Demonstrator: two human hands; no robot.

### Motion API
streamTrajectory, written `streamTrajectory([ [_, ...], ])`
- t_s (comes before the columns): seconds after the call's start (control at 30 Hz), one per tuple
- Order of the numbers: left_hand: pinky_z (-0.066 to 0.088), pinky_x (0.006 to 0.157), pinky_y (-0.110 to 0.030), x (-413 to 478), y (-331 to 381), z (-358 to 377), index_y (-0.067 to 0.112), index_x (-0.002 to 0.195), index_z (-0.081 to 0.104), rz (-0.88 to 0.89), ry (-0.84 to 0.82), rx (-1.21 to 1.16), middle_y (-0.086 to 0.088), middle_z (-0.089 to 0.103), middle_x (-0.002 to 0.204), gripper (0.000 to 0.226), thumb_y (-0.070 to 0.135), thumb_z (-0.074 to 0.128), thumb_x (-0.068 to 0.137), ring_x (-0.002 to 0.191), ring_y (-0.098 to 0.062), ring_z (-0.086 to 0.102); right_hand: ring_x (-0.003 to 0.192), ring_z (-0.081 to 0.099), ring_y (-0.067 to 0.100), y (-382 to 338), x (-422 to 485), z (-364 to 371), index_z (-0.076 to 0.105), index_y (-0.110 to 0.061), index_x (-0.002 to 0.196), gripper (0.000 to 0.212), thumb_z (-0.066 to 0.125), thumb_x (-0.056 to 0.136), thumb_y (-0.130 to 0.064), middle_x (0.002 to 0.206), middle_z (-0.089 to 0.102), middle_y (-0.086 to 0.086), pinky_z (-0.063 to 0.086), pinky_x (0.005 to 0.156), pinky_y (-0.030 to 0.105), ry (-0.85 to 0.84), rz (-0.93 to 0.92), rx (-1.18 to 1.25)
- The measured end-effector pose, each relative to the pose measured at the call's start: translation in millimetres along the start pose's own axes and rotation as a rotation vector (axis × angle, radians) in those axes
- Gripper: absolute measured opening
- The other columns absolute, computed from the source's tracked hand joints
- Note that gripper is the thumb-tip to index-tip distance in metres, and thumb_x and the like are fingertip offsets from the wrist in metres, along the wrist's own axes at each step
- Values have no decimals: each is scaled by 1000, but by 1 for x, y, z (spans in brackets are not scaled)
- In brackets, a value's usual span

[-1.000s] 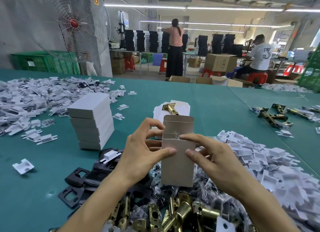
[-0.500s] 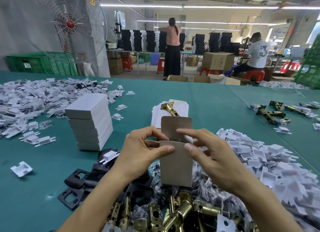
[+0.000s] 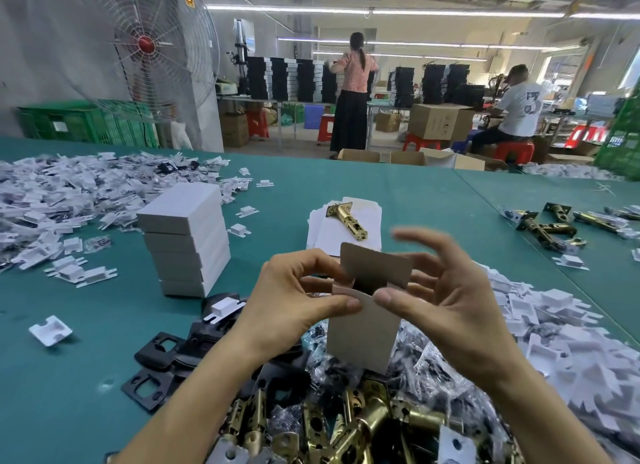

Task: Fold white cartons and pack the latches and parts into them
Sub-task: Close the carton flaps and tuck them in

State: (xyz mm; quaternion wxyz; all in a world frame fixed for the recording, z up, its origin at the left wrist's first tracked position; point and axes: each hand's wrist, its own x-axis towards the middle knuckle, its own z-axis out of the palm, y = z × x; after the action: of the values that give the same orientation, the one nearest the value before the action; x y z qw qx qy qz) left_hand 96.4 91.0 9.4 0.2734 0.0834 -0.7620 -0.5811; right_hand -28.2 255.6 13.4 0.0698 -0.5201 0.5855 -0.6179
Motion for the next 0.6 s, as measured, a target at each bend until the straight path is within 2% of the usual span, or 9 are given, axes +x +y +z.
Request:
streamTrajectory([
  [0.07,62,78,-38,0,1,0,14,86,59,10,16,-34,-14,74,98,37,0,88,68,87,-28,76,104,71,14,-3,-1,2,71,-39,109,34,81,76,-42,107,75,-8,59,87,37,-53,1,-39],
  [0.17,62,77,-40,1,2,-1,18,87,48,-13,17,-77,-20,72,102,47,7,88,66,87,-30,75,100,71,11,-7,-1,5,79,-28,94,13,78,81,-31,101,77,-7,58,80,26,6,17,-5],
  [0.27,62,80,-43,2,1,-1,21,89,49,-31,8,-75,-18,73,106,48,3,88,67,88,-34,75,94,72,10,-13,1,4,81,-22,85,16,73,76,-32,93,77,-9,59,77,28,49,34,-76],
  [0.4,62,81,-43,3,-2,-1,22,91,54,-36,10,-65,-16,74,106,46,-5,85,71,87,-32,75,90,71,5,-15,2,3,79,-23,85,10,78,78,-17,87,77,-14,57,73,17,82,46,-128],
  [0.47,61,80,-40,3,-2,-1,24,91,55,-33,15,-55,-15,73,105,45,-4,84,71,87,-31,75,87,71,4,-12,1,3,79,-26,85,20,79,79,-6,85,76,-14,57,70,17,126,43,-188],
  [0.6,62,78,-37,2,-1,0,26,92,56,-8,-3,-36,-10,75,102,43,4,86,70,88,-26,75,86,71,6,-10,1,3,75,-30,94,28,81,79,-7,87,75,-12,55,68,16,154,24,-216],
])
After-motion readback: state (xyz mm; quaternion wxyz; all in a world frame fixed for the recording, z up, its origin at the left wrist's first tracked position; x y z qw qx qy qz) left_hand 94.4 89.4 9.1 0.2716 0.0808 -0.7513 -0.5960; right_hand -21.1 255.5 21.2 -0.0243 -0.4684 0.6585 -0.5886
